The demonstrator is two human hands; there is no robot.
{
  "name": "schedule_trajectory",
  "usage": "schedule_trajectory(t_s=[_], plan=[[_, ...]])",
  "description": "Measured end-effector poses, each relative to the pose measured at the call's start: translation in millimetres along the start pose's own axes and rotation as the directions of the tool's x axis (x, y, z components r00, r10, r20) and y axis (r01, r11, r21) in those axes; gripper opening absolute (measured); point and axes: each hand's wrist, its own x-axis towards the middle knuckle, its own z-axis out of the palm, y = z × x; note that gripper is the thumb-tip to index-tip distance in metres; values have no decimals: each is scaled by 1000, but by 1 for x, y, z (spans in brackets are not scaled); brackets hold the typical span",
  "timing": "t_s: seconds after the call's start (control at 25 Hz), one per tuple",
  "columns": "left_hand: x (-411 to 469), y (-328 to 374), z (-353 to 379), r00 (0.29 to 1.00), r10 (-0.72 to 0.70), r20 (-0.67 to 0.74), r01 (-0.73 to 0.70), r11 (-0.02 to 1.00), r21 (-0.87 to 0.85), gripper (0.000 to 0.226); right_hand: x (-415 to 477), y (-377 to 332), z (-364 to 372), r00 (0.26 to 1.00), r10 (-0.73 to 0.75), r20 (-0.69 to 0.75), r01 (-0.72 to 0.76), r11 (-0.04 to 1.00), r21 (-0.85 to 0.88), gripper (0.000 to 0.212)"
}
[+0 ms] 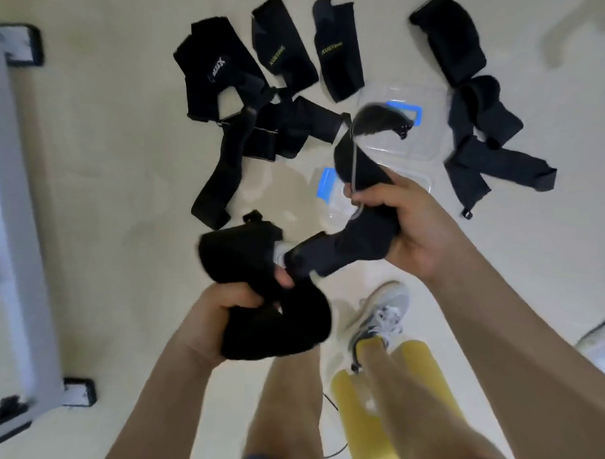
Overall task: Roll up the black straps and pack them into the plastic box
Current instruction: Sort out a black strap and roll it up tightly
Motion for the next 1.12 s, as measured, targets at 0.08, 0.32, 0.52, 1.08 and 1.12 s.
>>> schedule_trajectory(t_s=[0.08,0.32,0.52,1.08,1.12], plan=[[-9,-3,0,959,54,-277,-103,980,-168,24,-22,5,-22,988,-117,-100,82,950,-302,67],[6,-32,55,809,205,-551,74,894,441,29,-94,52,-56,902,-393,181,275,197,-941,81],[18,-72,104,956,71,-283,-23,985,170,42,-141,108,-65,776,-420,471,531,30,-847,50],[-16,-151,100,930,277,-242,-121,851,510,29,-128,73,-114,919,-232,-320,202,971,-124,30],[-13,-160,103,890,311,-333,-111,856,505,17,-126,73,-129,856,-337,-392,268,938,-220,30]])
